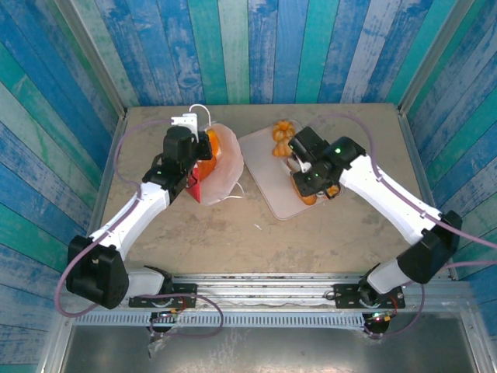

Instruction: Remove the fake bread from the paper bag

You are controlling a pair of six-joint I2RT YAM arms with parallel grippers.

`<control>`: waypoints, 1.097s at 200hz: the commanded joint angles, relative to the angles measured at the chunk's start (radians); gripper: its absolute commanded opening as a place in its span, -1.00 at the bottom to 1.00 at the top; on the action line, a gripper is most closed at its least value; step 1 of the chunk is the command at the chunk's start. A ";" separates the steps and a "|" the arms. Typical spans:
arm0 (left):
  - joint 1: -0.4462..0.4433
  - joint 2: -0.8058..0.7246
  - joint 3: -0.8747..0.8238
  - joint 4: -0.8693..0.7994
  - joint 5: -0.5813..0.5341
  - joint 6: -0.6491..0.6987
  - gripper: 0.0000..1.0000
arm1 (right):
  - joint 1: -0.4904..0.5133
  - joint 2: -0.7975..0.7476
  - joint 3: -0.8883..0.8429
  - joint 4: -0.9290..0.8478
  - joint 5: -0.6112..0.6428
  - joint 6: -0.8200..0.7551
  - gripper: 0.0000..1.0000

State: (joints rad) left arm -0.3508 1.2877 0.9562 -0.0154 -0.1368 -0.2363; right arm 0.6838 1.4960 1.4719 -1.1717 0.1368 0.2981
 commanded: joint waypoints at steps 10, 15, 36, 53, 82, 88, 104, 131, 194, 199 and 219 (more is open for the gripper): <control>0.002 -0.027 0.024 0.014 -0.011 0.001 -0.84 | -0.001 -0.067 -0.127 0.059 -0.105 0.073 -0.35; 0.002 -0.026 0.023 0.015 -0.011 0.001 -0.84 | 0.000 -0.075 -0.144 0.062 -0.107 0.078 -0.35; 0.002 -0.027 0.019 0.015 -0.009 -0.004 -0.84 | 0.001 -0.098 -0.202 0.062 -0.119 0.090 -0.36; 0.001 -0.027 0.016 0.012 -0.008 -0.007 -0.84 | 0.002 -0.110 -0.238 0.063 -0.124 0.096 -0.37; 0.003 -0.062 0.006 0.014 -0.010 -0.009 -0.84 | 0.003 -0.122 -0.283 0.064 -0.131 0.098 -0.37; 0.002 -0.064 0.006 0.013 -0.011 -0.009 -0.84 | 0.001 -0.122 -0.292 0.064 -0.129 0.099 -0.37; 0.002 -0.067 0.004 0.014 -0.011 -0.011 -0.84 | 0.002 -0.117 -0.311 0.064 -0.120 0.099 -0.37; 0.002 -0.068 0.004 0.013 -0.011 -0.009 -0.84 | 0.000 -0.109 -0.323 0.062 -0.091 0.107 -0.37; 0.003 -0.066 0.007 0.015 -0.008 -0.009 -0.84 | -0.008 -0.092 -0.330 0.035 -0.044 0.116 -0.37; 0.001 -0.065 0.007 0.015 -0.008 -0.010 -0.84 | -0.009 -0.092 -0.329 0.035 -0.043 0.116 -0.37; 0.002 -0.064 0.006 0.017 -0.003 -0.012 -0.84 | -0.010 -0.089 -0.331 0.035 -0.052 0.116 -0.37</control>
State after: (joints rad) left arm -0.3508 1.2850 0.9562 -0.0177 -0.1368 -0.2405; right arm 0.6819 1.3983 1.1507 -1.1168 0.0628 0.4007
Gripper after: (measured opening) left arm 0.080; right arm 0.316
